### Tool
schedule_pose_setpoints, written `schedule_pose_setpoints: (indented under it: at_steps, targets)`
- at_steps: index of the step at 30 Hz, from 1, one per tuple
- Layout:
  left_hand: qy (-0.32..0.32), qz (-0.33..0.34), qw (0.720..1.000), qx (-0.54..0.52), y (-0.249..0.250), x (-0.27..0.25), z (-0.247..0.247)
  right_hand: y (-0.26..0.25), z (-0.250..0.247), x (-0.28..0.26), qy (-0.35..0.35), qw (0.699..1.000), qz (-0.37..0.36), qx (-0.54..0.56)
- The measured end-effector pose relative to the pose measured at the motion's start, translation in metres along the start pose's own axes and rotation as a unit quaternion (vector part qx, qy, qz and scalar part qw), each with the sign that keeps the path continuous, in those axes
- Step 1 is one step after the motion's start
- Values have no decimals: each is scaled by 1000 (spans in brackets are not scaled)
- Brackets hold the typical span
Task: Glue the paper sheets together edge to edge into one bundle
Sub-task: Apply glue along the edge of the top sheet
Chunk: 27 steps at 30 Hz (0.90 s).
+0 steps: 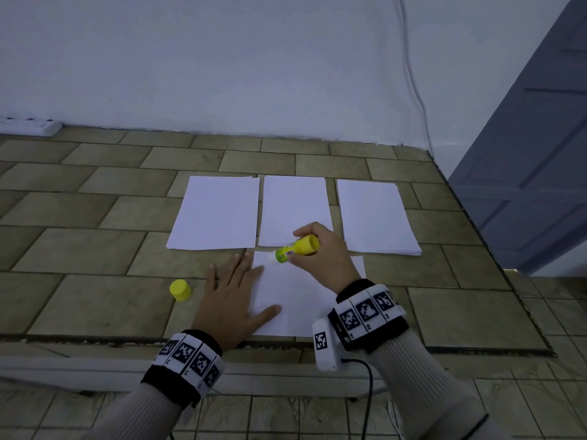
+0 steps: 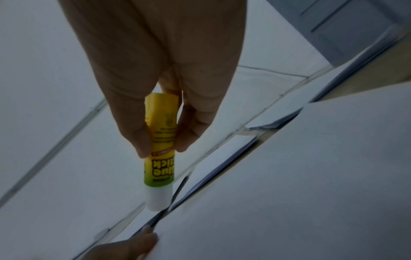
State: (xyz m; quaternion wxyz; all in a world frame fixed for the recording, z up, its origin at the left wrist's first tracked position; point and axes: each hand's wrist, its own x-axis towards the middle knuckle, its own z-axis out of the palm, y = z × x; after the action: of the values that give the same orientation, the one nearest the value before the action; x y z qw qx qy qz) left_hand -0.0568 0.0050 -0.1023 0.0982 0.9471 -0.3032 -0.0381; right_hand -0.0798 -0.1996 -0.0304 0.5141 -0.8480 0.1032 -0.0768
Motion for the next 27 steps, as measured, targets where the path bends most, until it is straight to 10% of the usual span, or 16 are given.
schedule_pose_setpoints:
  at_steps: [27]
  targets:
    - [13,0,1000,-6,0,0,1,-2,3,18,-7,989,-42,-141]
